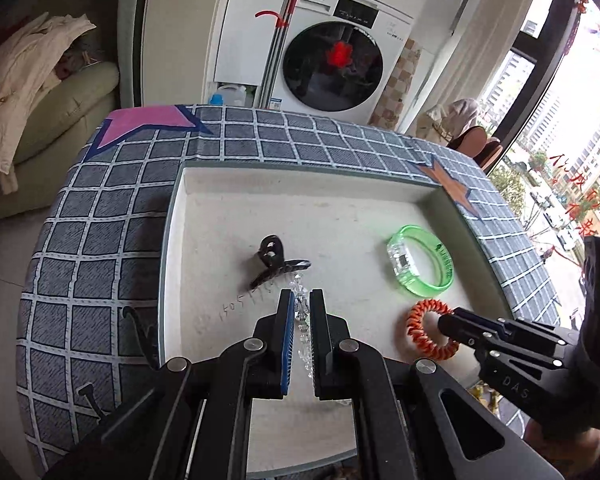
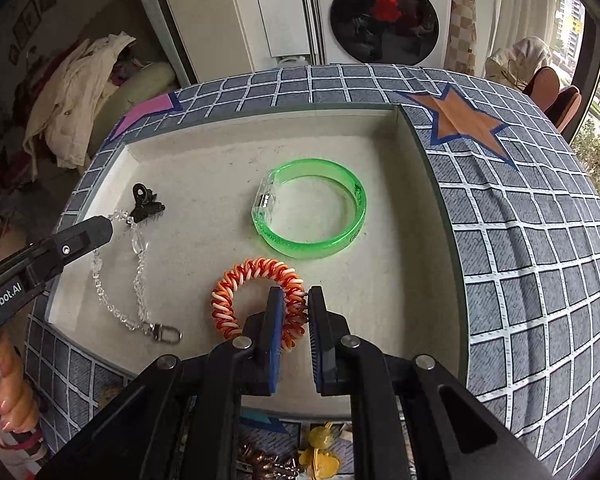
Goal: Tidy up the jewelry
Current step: 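Carry the crystal chain and orange coil bracelet into the tray with both tools, then open the right tool to drop the orange coil while the left releases the chain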
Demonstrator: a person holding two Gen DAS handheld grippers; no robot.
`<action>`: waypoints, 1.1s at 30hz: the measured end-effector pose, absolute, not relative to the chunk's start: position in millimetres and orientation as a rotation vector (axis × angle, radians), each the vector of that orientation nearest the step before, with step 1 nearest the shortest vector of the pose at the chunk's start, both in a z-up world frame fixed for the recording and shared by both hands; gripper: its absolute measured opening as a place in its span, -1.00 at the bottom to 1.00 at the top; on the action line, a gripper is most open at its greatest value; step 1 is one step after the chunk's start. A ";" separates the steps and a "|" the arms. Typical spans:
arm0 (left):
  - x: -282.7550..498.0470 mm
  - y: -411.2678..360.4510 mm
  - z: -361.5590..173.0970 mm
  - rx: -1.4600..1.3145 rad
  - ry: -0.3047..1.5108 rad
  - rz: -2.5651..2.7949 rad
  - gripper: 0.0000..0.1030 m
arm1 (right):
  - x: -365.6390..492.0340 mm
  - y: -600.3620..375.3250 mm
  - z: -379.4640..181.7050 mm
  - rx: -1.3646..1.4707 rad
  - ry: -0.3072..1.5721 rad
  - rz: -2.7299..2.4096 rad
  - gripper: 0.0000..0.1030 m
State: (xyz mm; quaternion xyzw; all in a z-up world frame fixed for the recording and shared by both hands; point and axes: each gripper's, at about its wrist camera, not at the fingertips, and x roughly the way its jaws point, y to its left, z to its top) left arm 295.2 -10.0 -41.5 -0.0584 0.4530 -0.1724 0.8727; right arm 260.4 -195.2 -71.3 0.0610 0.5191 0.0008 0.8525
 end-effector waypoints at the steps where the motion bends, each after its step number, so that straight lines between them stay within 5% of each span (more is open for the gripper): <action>1: 296.8 -10.6 -44.7 -0.105 0.955 -0.345 -0.47 | 263.2 -195.3 -72.5 0.127 1.093 -0.004 -0.74; 19: 314.9 -36.9 -62.4 0.117 0.939 -0.167 -0.47 | 293.7 -205.2 -76.7 0.087 1.038 -0.095 -0.70; 24: 306.7 -37.5 -59.0 0.119 0.923 -0.179 -0.47 | 288.1 -207.2 -71.6 0.130 1.028 -0.077 0.01; 33: 303.0 -35.0 -55.0 0.124 0.900 -0.184 -0.46 | 266.4 -208.7 -52.3 0.172 0.971 -0.066 0.15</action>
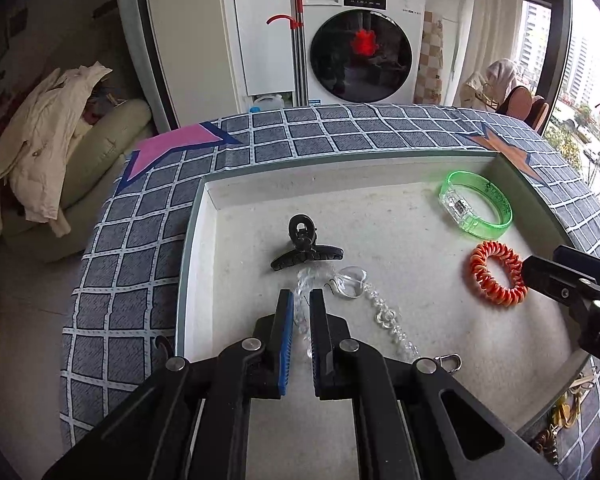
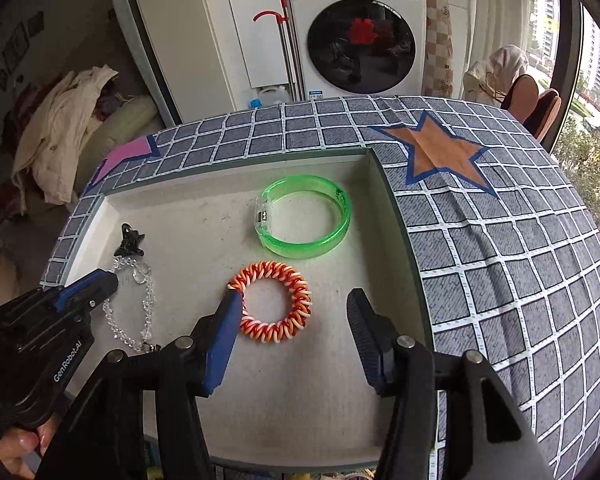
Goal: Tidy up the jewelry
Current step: 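Open the right tool to drop the orange coil while the left releases the chain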
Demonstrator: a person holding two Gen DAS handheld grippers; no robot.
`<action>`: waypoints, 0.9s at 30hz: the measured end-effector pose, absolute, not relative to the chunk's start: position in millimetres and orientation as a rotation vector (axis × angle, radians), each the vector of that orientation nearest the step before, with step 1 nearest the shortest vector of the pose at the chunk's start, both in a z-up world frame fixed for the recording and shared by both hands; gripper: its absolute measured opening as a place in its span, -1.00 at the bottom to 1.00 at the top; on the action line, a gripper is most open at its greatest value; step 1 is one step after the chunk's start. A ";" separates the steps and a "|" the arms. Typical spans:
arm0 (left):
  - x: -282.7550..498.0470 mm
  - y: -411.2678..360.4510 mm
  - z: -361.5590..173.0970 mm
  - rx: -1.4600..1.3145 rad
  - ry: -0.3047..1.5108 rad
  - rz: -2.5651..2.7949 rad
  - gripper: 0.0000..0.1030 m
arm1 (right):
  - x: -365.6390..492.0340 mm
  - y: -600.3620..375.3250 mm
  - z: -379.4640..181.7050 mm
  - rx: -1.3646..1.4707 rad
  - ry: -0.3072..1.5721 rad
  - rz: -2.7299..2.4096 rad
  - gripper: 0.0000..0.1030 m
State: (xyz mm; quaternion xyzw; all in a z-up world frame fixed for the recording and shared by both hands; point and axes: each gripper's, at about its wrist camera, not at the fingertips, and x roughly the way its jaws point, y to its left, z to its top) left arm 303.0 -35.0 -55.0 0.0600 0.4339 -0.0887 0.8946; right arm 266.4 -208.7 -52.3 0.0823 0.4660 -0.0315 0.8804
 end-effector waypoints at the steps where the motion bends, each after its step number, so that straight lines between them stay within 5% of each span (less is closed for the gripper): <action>1: 303.1 -35.0 -55.0 0.122 0.900 -0.187 -0.46 | 263.9 -209.0 -50.9 0.179 0.968 -0.063 0.15; 17: 294.8 -27.2 -34.9 0.072 0.862 -0.195 -0.46 | 244.1 -203.4 -37.8 0.168 0.937 -0.059 0.21; 18: 294.2 -25.5 -33.0 0.065 0.861 -0.193 -0.39 | 243.0 -202.8 -37.0 0.161 0.934 -0.063 0.21; 19: 293.3 -24.7 -31.5 0.059 0.862 -0.190 0.49 | 241.9 -202.4 -36.1 0.159 0.931 -0.064 0.21; 20: 292.0 -22.7 -29.8 0.053 0.858 -0.172 1.00 | 241.1 -202.5 -35.2 0.159 0.928 -0.062 0.22; 27: 286.7 -14.3 -39.6 0.052 0.806 -0.123 1.00 | 232.6 -202.8 -32.9 0.168 0.921 -0.049 0.42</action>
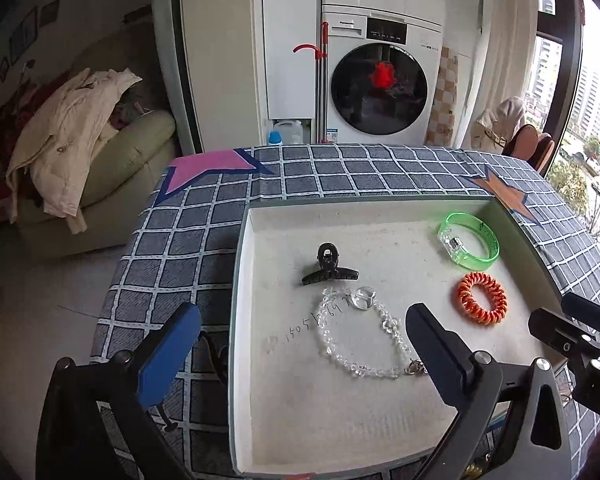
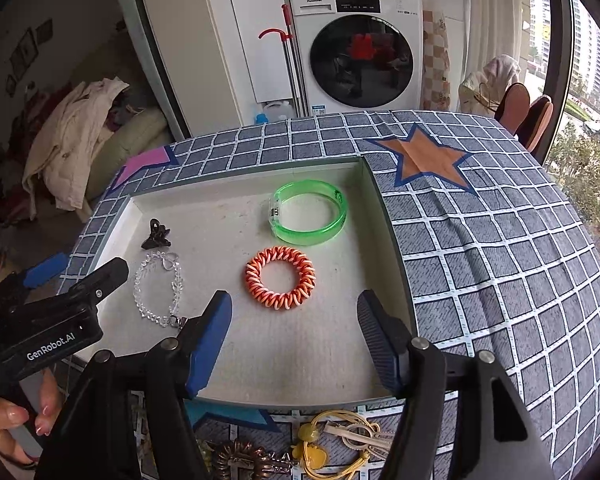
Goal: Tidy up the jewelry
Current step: 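Open the right tool to drop the orange coil while the left releases the chain, then move the left tool toward the braided bracelet while the right grasps the brown coil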
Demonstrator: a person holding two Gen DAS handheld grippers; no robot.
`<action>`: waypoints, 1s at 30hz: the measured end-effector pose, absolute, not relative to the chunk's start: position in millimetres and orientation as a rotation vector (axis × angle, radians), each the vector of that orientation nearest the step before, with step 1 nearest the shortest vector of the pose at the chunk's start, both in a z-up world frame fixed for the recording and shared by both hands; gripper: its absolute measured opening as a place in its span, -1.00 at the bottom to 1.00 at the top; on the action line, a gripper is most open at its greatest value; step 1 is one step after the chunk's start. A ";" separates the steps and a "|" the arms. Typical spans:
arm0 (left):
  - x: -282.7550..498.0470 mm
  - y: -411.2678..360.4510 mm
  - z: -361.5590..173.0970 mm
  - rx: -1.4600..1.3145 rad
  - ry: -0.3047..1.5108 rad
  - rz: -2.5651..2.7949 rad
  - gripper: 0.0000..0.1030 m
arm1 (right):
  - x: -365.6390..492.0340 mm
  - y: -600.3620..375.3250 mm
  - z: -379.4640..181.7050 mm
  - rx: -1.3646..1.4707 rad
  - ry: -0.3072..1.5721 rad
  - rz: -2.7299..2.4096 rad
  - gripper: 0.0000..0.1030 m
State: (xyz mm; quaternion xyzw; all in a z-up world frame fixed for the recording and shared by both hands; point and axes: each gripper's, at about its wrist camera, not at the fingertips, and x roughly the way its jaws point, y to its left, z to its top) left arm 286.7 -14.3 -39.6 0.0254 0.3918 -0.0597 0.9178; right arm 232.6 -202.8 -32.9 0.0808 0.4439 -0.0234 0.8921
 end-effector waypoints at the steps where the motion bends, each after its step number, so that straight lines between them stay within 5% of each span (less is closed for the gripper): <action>1: 284.8 -13.8 -41.5 0.054 0.797 -0.125 1.00 | 230.5 -202.2 -32.6 0.169 0.919 -0.042 0.48; 6: 271.8 -11.7 -56.2 0.069 0.787 -0.148 1.00 | 215.5 -199.5 -30.0 0.162 0.876 -0.022 0.99; 30: 207.5 -3.4 -122.2 0.040 0.925 -0.169 1.00 | 125.5 -192.3 -49.3 0.236 1.012 -0.009 0.99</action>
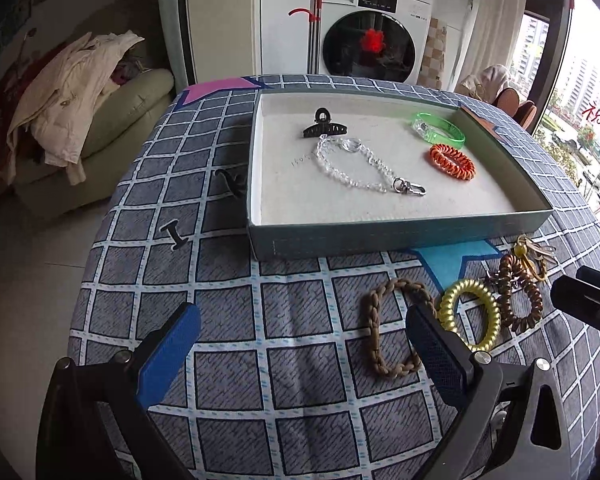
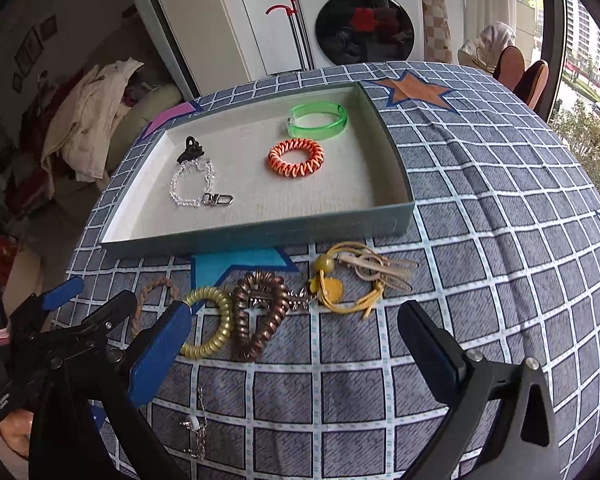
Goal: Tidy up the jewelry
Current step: 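Move the left tool toward the braided bracelet while the right grasps the brown coil, then grasp the brown braided bracelet with the left tool while the right grasps the brown coil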
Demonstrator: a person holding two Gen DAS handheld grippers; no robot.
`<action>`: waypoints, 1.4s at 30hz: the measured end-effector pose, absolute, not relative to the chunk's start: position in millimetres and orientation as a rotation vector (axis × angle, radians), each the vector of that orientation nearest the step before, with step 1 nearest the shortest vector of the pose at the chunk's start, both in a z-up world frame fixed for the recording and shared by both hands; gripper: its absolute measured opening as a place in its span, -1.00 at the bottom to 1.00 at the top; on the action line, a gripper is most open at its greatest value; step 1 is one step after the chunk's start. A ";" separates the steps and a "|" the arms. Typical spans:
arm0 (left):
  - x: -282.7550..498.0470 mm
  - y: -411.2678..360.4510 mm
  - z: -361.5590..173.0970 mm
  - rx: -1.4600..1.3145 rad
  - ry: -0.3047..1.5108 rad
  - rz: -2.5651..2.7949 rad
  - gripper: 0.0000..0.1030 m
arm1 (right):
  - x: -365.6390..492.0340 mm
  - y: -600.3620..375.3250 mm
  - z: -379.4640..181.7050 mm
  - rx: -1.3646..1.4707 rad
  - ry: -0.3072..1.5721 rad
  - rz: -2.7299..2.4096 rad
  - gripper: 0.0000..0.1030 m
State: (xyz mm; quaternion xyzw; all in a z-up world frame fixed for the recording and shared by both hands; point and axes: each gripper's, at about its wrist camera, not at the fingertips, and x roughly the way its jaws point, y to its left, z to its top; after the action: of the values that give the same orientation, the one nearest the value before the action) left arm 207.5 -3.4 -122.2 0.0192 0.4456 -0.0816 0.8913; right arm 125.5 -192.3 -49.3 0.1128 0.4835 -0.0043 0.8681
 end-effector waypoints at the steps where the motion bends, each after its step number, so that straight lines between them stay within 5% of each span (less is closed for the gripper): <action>1: 204.5 -2.2 -120.5 0.044 0.927 -0.168 1.00 | 123.0 -192.6 -51.4 0.242 1.018 -0.010 0.99; 11: 193.3 -5.5 -116.2 0.064 0.934 -0.169 1.00 | 115.2 -194.7 -65.4 0.329 1.058 -0.011 0.96; 30: 190.9 -16.8 -117.8 0.130 0.938 -0.189 1.00 | 137.9 -169.6 -72.1 0.294 1.077 0.021 0.00; 42: 179.3 -38.6 -107.3 0.212 0.940 -0.333 0.01 | 133.3 -171.6 -73.8 0.283 1.076 0.026 -0.74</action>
State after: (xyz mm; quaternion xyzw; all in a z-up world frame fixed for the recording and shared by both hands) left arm 179.3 -38.6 -107.3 0.1016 0.4498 -0.1595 0.8729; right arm 133.3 -171.6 -73.8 0.1343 0.5107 0.0124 0.8491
